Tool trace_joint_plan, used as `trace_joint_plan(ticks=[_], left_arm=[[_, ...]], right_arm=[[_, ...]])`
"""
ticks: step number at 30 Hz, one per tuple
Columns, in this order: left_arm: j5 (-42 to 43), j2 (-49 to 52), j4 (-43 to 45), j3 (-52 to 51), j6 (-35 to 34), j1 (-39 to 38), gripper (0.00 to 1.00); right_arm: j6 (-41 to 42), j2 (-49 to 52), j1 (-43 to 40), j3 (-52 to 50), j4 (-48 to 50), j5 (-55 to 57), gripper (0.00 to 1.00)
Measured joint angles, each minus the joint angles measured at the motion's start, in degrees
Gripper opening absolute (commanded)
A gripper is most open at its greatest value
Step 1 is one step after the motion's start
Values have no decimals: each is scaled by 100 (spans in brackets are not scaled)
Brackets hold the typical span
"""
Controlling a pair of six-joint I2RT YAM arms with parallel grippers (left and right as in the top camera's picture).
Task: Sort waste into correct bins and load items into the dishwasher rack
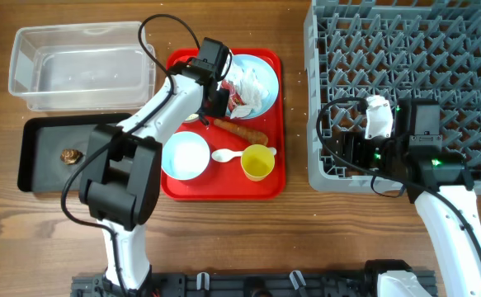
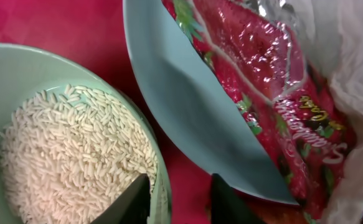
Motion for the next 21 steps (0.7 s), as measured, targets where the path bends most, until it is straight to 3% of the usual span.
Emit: trace_joint_plan(ticks=[2, 9, 15, 21], left_arm=[[-7, 109, -2, 0, 11, 0, 5], [-157, 214, -61, 24, 15, -2, 4], [118, 136, -1491, 979, -627, 63, 4], [962, -1080, -2337, 1484, -1134, 627, 4]], right_arm=[[0, 0, 0, 0, 0, 28, 67], [0, 0, 0, 0, -7, 129, 67], [0, 0, 0, 0, -9, 133, 67], [0, 0, 0, 0, -17, 151, 68]])
